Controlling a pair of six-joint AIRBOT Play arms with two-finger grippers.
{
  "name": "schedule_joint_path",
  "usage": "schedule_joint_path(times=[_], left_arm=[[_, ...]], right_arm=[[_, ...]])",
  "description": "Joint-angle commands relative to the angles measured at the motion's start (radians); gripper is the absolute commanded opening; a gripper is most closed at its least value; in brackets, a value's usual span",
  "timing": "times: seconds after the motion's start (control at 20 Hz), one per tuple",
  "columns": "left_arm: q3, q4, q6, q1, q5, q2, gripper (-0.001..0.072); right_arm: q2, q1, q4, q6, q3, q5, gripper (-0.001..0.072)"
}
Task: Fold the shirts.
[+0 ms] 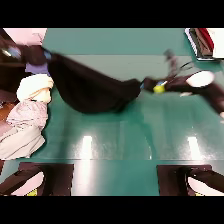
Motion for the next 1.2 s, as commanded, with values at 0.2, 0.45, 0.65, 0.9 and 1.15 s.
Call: schedule_joint_path(times=[0.2,0.45,0.65,0.9,1.15], left_arm=[[0.537,-0.301,-0.011,-0.001,0.025,0.061,0.0025],[0.554,-0.446,-0.004,-0.001,0.059,0.163,0.0024],[0.552,-0.435,-0.003,-0.001,0.065,0.180,0.0025],[0.314,-0.148,-0.088,-0.001,0.053,0.163,0.0024],[-0.066,0.010,-0.127,-0.001,-0.012,-0.018,0.0025]], right_arm=[[0.337,-0.196,-0.113,0.013,0.427,0.089,0.0017],[0.408,-0.195,-0.187,0.006,0.618,0.198,0.0017],[0.389,-0.195,-0.192,0.025,0.707,0.267,0.0017],[0.168,-0.195,-0.212,0.152,0.707,0.481,0.0017],[-0.122,-0.195,-0.213,0.143,0.496,0.533,0.0018]])
